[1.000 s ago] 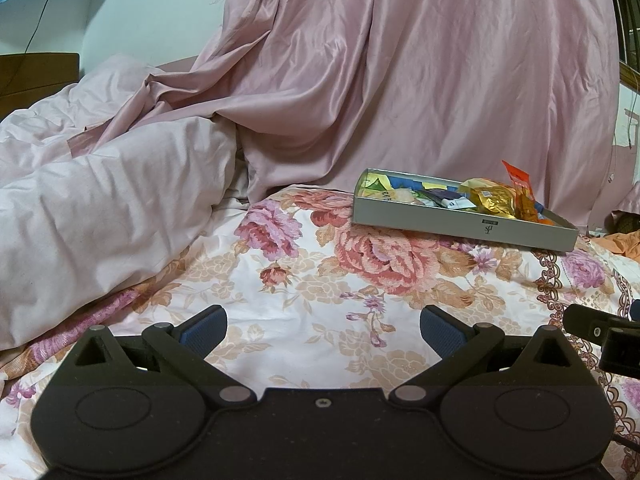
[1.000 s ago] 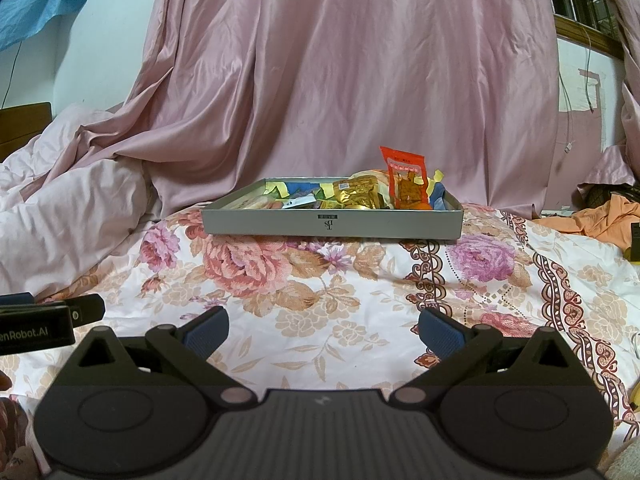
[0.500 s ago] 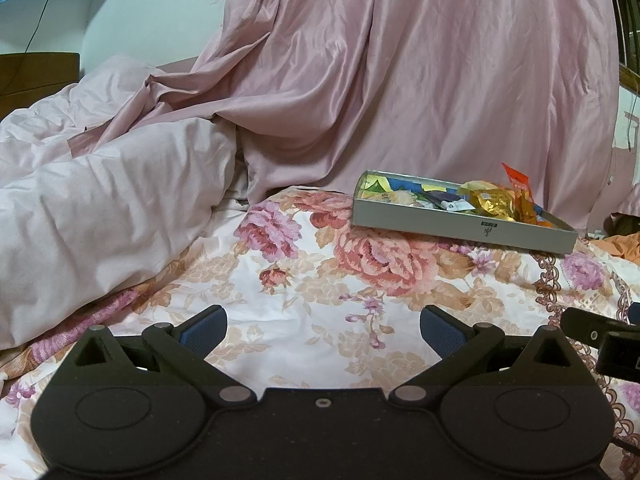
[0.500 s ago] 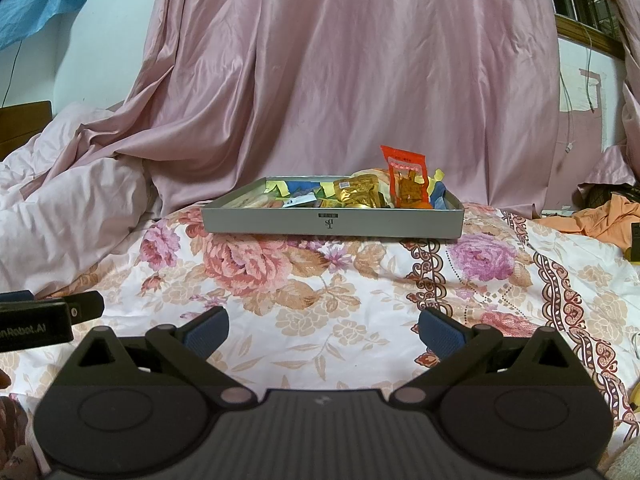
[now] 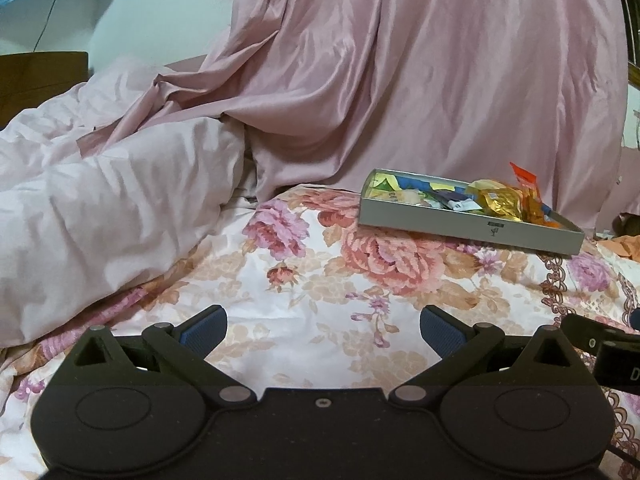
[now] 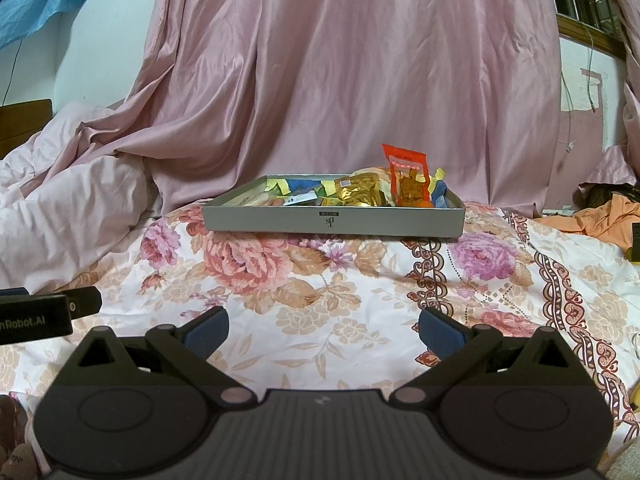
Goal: Organize snacks
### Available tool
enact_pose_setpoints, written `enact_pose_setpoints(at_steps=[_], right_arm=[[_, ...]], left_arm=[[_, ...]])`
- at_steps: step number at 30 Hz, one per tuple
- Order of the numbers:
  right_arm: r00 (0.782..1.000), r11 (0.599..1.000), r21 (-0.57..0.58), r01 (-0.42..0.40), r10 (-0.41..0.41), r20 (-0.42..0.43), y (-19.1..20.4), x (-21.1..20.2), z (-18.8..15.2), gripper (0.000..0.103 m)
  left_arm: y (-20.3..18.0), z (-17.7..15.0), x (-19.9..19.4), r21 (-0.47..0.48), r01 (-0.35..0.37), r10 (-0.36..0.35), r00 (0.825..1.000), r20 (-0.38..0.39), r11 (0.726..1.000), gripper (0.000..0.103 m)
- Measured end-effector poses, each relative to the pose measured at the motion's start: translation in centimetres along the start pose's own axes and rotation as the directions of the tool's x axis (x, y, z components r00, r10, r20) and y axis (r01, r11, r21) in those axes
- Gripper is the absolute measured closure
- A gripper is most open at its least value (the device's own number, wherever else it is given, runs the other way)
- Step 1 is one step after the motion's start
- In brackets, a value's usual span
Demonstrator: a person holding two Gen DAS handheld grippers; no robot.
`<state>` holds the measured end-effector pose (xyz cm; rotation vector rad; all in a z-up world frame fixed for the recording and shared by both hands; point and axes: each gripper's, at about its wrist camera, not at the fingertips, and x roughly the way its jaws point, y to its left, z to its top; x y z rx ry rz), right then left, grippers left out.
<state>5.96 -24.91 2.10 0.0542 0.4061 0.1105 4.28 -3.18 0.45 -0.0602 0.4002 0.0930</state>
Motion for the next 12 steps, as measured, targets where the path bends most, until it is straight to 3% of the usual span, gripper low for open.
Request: enact_pose_setpoints(at_steps=[12], right_arm=[[1.0, 1.0, -0.001, 0.001, -0.001, -0.002, 0.14, -0.02, -0.07, 0.0]], left_arm=[[-0.14, 0.0, -0.06, 0.004, -0.004, 0.004, 1.0, 0.004, 1.0, 0.001]])
